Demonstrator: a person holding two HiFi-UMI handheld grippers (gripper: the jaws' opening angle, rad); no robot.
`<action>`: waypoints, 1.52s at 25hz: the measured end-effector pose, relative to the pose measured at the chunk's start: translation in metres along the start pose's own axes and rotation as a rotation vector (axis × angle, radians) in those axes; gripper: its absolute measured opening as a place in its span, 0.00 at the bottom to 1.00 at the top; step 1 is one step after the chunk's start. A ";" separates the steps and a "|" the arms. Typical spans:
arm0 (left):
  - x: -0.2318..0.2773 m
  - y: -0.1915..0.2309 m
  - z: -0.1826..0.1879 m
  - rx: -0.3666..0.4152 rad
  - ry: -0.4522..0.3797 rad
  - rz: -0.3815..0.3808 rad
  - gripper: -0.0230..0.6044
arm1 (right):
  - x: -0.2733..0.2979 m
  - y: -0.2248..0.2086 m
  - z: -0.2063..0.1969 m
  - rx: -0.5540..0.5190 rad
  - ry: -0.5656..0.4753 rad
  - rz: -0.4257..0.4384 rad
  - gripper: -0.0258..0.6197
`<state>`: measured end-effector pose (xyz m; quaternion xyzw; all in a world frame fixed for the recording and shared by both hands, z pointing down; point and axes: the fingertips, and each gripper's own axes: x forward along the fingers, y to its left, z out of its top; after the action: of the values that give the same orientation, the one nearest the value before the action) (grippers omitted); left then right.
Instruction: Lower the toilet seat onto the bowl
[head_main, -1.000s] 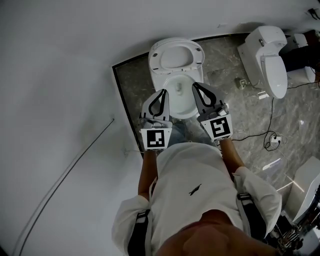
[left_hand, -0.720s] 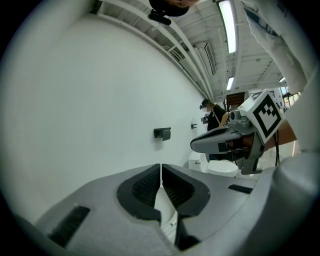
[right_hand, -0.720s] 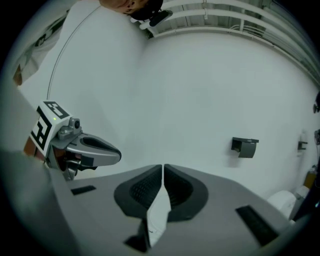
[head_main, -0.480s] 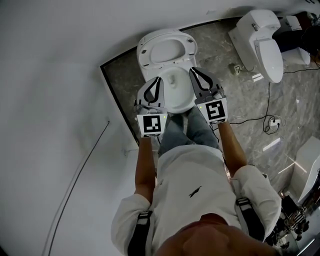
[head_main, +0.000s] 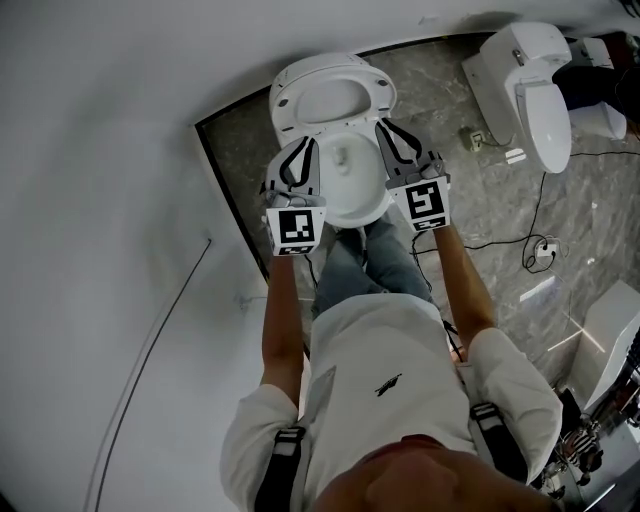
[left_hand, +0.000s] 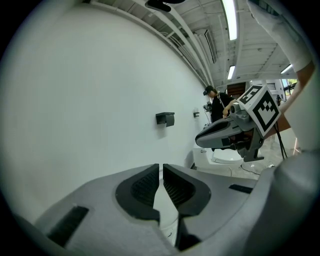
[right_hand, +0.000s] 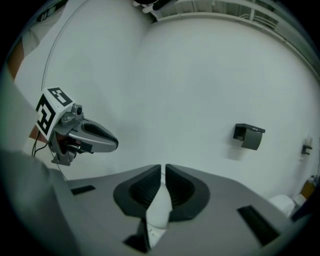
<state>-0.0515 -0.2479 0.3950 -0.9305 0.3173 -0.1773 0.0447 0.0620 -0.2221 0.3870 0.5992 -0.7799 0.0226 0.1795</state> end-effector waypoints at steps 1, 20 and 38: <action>0.005 0.001 -0.002 0.004 0.008 0.002 0.09 | 0.004 -0.003 -0.003 -0.003 0.003 0.005 0.09; 0.068 0.023 -0.067 -0.038 0.124 0.019 0.09 | 0.078 -0.028 -0.057 -0.058 0.079 0.057 0.09; 0.121 0.049 -0.106 -0.051 0.191 0.012 0.09 | 0.129 -0.049 -0.089 -0.175 0.164 0.068 0.19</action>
<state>-0.0290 -0.3566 0.5211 -0.9084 0.3299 -0.2567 -0.0086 0.1027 -0.3333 0.5006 0.5505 -0.7816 0.0093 0.2932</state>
